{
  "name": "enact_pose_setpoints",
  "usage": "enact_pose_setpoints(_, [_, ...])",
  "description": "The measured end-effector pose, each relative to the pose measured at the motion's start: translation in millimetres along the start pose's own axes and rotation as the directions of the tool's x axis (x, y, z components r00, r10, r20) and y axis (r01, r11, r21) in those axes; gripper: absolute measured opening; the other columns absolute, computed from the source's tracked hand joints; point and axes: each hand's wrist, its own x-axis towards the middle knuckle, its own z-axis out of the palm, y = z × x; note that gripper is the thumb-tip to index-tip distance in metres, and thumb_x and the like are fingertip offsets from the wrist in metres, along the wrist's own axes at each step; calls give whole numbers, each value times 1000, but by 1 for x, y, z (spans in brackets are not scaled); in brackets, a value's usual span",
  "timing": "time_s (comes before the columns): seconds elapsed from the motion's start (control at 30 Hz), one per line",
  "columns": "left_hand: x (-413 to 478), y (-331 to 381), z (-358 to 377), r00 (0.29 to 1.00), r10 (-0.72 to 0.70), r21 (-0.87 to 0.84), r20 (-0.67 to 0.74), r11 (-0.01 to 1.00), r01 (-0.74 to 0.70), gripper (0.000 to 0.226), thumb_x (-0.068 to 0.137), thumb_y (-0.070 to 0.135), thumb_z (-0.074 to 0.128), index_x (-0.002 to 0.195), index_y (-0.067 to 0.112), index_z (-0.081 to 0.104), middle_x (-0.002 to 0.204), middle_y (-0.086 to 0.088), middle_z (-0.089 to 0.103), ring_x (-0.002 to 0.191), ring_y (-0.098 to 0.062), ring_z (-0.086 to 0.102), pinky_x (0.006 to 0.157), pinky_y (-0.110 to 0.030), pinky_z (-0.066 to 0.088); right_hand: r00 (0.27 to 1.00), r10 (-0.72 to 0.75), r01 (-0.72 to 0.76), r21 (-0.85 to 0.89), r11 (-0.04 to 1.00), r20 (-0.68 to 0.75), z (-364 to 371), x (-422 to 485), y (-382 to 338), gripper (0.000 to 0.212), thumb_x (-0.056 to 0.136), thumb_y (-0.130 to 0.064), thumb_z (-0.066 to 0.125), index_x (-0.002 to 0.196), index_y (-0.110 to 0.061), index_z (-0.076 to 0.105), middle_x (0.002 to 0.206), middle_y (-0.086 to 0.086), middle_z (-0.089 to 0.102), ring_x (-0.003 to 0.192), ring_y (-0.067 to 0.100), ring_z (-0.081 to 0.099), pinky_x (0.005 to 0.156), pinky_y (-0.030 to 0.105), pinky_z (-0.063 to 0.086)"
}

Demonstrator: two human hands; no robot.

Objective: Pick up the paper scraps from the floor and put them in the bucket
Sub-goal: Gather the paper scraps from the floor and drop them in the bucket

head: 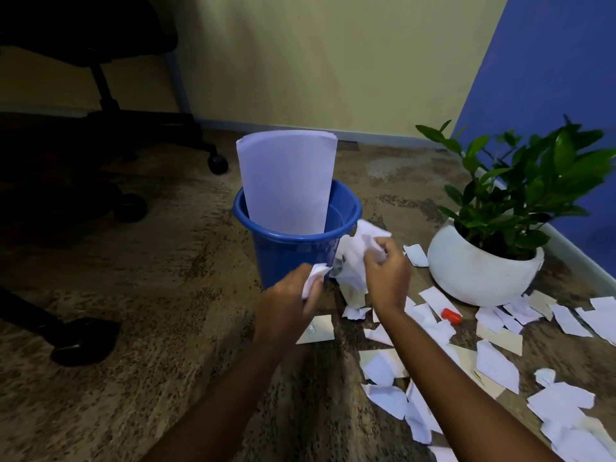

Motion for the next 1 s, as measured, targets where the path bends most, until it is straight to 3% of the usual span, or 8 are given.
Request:
enact_pose_setpoints(0.17, [52, 25, -20, 985, -128, -170, -116, 980, 107, 28, 97, 27, 47, 114, 10, 60, 105, -10, 68, 93, -23, 65, 76, -32, 54, 977, -82, 115, 162, 980, -198, -2, 18, -44, 22, 90, -10, 54, 111, -6, 60, 113, 12, 66, 95, 18, 58, 70, 24, 43])
enact_pose_setpoints(0.3, [102, 28, -22, 846, -494, -428, 202, 732, 530, 42, 95, 26, 50, 131, 6, 39, 128, -18, 54, 107, -37, 62, 66, -30, 54, 998, -49, 53, 164, 985, -31, 11, 29, -68, 30, 91, -9, 53, 121, -6, 55, 124, 13, 60, 106, 24, 58, 81, 34, 54])
enact_pose_setpoints(0.4, [117, 29, -23, 768, -561, -548, 308, 555, 625, 61, 93, 27, 55, 141, 9, 23, 141, -14, 39, 121, -33, 53, 86, -35, 55, 982, 20, -37, 86, 996, 189, 22, 30, -72, 42, 90, -12, 54, 131, -12, 47, 131, 11, 56, 112, 28, 57, 72, 28, 53])
enact_pose_setpoints(0.53, [102, 28, -17, 883, -452, -367, 124, 806, 464, 61, 97, 24, 47, 148, 12, 16, 146, -14, 33, 128, -27, 43, 101, -32, 43, 955, -21, -22, 140, 990, 296, 22, 22, -67, 48, 92, -8, 52, 138, -17, 41, 134, 10, 51, 106, 24, 57, 88, 45, 56])
enact_pose_setpoints(0.7, [40, 4, -5, 941, -164, -199, -295, 974, 108, 28, 87, -4, 48, 113, 4, 56, 114, -13, 54, 107, -28, 55, 87, -39, 51, 987, -161, 156, 143, 977, 25, 16, 3, -25, 23, 92, -6, 49, 111, -15, 58, 122, 5, 57, 90, 9, 54, 77, 26, 51])
enact_pose_setpoints(0.77, [17, -12, 6, 981, -64, -52, -185, 997, 55, 22, 82, -7, 53, 101, 1, 59, 100, -14, 58, 91, -28, 58, 75, -36, 50, 996, -64, 63, 20, 998, 60, 21, -9, 6, 16, 93, -10, 48, 106, -12, 58, 120, 7, 58, 95, 13, 55, 78, 26, 47])
enact_pose_setpoints(0.83, [-1, -30, 19, 987, -141, 118, 71, 984, 132, 25, 86, 4, 56, 111, 10, 57, 111, -8, 57, 100, -22, 56, 82, -29, 49, 969, 35, -2, -137, 991, 243, 29, -22, 37, 20, 94, -8, 46, 109, -12, 59, 123, 9, 58, 104, 18, 57, 86, 30, 50])
enact_pose_setpoints(1.0, [-17, -71, 51, 875, -335, 331, 349, 918, 220, 48, 99, 29, 38, 146, 24, 32, 147, -3, 41, 131, -18, 44, 110, -27, 35, 720, 105, 279, -424, 862, 686, 48, -44, 83, 43, 95, -22, 47, 137, -16, 40, 143, 7, 44, 130, 24, 43, 107, 35, 38])
